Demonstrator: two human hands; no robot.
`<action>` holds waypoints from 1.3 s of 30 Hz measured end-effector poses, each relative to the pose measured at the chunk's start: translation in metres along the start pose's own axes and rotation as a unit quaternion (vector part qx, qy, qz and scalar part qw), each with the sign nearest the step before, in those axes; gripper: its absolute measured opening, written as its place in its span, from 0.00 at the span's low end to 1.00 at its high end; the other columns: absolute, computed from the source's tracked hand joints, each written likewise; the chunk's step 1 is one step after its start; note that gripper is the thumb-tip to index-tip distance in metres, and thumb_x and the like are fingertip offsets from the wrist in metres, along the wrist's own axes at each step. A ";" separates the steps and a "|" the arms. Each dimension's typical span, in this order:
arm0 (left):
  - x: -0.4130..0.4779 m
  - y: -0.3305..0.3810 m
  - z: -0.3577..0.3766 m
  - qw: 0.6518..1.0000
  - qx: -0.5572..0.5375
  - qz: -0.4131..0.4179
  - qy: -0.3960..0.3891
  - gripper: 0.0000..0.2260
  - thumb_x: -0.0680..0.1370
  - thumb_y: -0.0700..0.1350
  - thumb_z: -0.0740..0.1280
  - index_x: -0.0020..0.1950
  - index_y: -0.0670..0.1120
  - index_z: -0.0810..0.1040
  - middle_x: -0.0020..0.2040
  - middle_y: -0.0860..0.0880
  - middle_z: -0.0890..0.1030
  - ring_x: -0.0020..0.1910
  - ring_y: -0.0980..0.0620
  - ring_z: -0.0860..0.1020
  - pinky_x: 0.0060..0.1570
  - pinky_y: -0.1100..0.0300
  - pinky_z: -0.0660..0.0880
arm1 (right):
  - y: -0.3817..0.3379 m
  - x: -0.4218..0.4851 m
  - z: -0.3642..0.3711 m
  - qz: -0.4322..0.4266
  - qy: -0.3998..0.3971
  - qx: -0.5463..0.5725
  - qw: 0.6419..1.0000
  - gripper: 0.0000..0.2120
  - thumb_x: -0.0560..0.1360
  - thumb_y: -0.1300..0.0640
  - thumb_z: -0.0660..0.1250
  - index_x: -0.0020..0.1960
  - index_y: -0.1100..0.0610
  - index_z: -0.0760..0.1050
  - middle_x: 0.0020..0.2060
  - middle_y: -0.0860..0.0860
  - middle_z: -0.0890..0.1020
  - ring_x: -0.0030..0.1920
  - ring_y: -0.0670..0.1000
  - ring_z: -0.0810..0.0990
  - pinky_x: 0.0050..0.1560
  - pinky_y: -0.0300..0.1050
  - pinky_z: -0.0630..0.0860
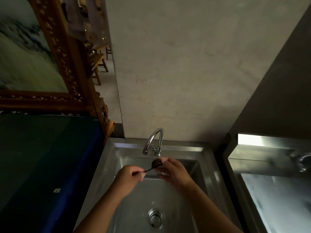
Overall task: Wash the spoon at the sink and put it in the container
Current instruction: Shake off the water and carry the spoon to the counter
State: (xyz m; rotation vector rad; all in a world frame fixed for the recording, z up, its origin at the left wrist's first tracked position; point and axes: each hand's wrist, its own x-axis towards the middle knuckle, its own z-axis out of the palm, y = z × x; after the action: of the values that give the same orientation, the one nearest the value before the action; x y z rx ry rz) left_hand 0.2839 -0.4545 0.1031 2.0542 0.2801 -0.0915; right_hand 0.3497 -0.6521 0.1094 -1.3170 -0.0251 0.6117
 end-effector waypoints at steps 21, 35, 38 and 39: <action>-0.024 0.036 0.012 0.994 0.101 0.048 0.017 0.06 0.75 0.43 0.70 0.49 0.49 0.86 0.40 0.54 0.83 0.41 0.60 0.80 0.42 0.67 0.74 | 0.015 -0.042 -0.006 0.018 0.021 0.194 0.981 0.18 0.73 0.57 0.65 0.62 0.59 0.77 0.48 0.57 0.83 0.49 0.54 0.82 0.56 0.52 0.75; -0.028 0.037 0.020 0.993 0.110 0.043 0.012 0.07 0.75 0.43 0.69 0.51 0.50 0.84 0.44 0.53 0.83 0.43 0.58 0.80 0.40 0.67 0.74 | 0.003 -0.038 -0.002 -0.008 0.022 0.148 0.989 0.13 0.75 0.59 0.66 0.59 0.57 0.80 0.49 0.57 0.85 0.50 0.55 0.83 0.54 0.51 0.77; -0.026 0.038 0.021 0.992 0.119 0.051 0.008 0.03 0.74 0.43 0.70 0.47 0.48 0.82 0.42 0.54 0.84 0.43 0.56 0.82 0.46 0.58 0.79 | -0.012 -0.039 0.007 -0.057 0.017 0.045 0.997 0.10 0.79 0.58 0.63 0.56 0.52 0.81 0.51 0.56 0.84 0.54 0.57 0.83 0.54 0.51 0.78; -0.026 0.039 0.022 0.993 0.105 0.052 0.006 0.03 0.74 0.43 0.70 0.47 0.48 0.82 0.44 0.53 0.85 0.45 0.56 0.82 0.48 0.56 0.80 | -0.018 -0.041 0.011 -0.074 0.018 0.003 0.997 0.11 0.79 0.56 0.63 0.57 0.51 0.81 0.52 0.55 0.84 0.55 0.56 0.83 0.54 0.50 0.78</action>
State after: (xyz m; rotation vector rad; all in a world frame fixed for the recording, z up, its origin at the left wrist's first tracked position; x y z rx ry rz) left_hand 0.2691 -0.4958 0.1308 2.2751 0.1764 -0.0474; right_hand 0.3189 -0.6623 0.1416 -1.3078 -0.0914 0.4612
